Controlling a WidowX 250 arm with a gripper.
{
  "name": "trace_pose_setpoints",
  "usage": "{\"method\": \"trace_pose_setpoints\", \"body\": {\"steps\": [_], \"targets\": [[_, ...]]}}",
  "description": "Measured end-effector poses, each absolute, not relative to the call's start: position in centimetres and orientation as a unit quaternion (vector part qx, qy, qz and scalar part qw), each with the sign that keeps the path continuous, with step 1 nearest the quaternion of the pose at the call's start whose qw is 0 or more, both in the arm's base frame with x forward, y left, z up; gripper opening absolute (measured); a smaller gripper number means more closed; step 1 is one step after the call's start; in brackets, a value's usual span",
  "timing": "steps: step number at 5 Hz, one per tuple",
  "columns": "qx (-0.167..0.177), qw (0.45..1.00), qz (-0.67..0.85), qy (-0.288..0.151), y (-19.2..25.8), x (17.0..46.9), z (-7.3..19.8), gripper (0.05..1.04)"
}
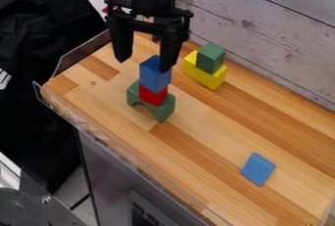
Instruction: Move the blue block to the right
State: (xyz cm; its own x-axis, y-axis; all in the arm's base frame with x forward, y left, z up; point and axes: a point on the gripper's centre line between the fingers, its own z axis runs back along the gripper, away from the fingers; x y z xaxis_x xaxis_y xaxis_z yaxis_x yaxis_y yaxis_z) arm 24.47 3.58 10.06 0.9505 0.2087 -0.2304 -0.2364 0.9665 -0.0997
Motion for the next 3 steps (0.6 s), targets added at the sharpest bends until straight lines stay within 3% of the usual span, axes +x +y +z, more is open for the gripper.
{"method": "trace_pose_setpoints", "body": {"steps": [3], "targets": [[-0.061, 0.985, 0.09, 0.137, 2.7, 24.2, 9.35, 1.0]]}}
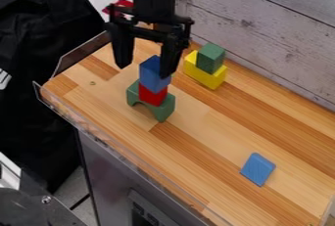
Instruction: Move the blue block to the right
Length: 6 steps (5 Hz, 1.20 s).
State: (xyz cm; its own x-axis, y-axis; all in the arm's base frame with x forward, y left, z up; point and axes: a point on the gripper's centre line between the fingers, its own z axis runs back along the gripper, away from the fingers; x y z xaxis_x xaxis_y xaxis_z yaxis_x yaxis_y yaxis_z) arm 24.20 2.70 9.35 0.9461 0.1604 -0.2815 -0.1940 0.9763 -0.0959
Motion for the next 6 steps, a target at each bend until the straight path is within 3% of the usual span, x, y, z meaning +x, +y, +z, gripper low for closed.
{"method": "trace_pose_setpoints", "body": {"steps": [4, 5, 6], "targets": [[-0.053, 0.98, 0.069, 0.181, 2.1, 24.2, 7.2, 0.971], [-0.051, 0.98, 0.08, 0.177, 2.2, 24.4, 6.9, 0.673], [-0.049, 0.979, 0.09, 0.174, 2.3, 24.5, 6.9, 0.584]]}}
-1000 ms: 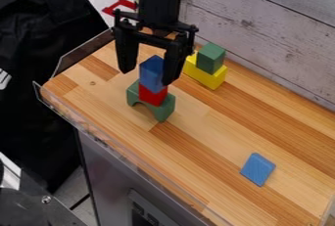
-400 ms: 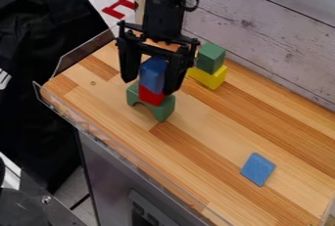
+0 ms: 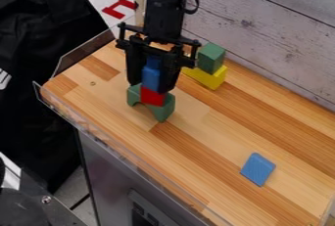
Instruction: Move the blue block to the right
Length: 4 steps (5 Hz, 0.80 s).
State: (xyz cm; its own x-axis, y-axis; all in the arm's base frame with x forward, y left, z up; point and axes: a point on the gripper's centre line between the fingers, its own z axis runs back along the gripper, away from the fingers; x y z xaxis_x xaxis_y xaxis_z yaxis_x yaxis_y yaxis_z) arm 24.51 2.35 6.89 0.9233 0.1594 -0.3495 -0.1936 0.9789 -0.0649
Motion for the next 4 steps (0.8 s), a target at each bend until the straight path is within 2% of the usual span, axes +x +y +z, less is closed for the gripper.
{"method": "trace_pose_setpoints", "body": {"steps": [2, 4], "targets": [[-0.04, 0.976, 0.112, 0.18, 2.7, 24.3, 7.0, 0.584], [-0.013, 0.991, 0.122, 0.057, 3.2, 27.1, 13.7, 0.584]]}}
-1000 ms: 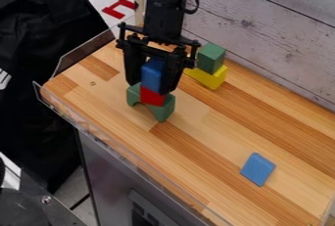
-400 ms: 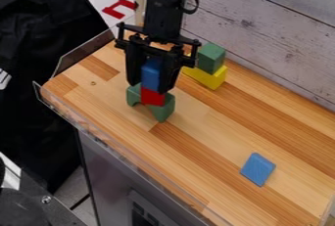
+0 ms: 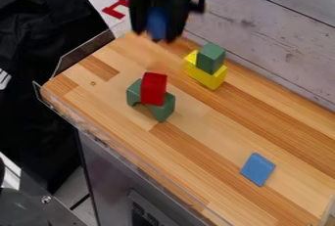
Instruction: Move the blue block to the right
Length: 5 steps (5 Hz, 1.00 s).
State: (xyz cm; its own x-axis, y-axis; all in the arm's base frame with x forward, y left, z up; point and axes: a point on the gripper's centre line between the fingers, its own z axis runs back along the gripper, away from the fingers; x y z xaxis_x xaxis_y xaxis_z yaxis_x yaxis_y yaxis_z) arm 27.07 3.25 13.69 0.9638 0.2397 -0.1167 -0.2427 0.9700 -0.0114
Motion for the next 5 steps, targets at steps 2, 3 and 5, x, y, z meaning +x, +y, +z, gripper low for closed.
{"method": "trace_pose_setpoints", "body": {"steps": [2, 3, 5], "targets": [[-0.038, 0.997, 0.062, 0.019, 0.9, 30.6, 13.7, 0.584], [-0.056, 0.997, 0.051, 0.0, -0.4, 32.3, 12.8, 0.584], [-0.051, 0.997, 0.059, 0.027, 0.1, 33.8, 10.2, 0.584]]}}
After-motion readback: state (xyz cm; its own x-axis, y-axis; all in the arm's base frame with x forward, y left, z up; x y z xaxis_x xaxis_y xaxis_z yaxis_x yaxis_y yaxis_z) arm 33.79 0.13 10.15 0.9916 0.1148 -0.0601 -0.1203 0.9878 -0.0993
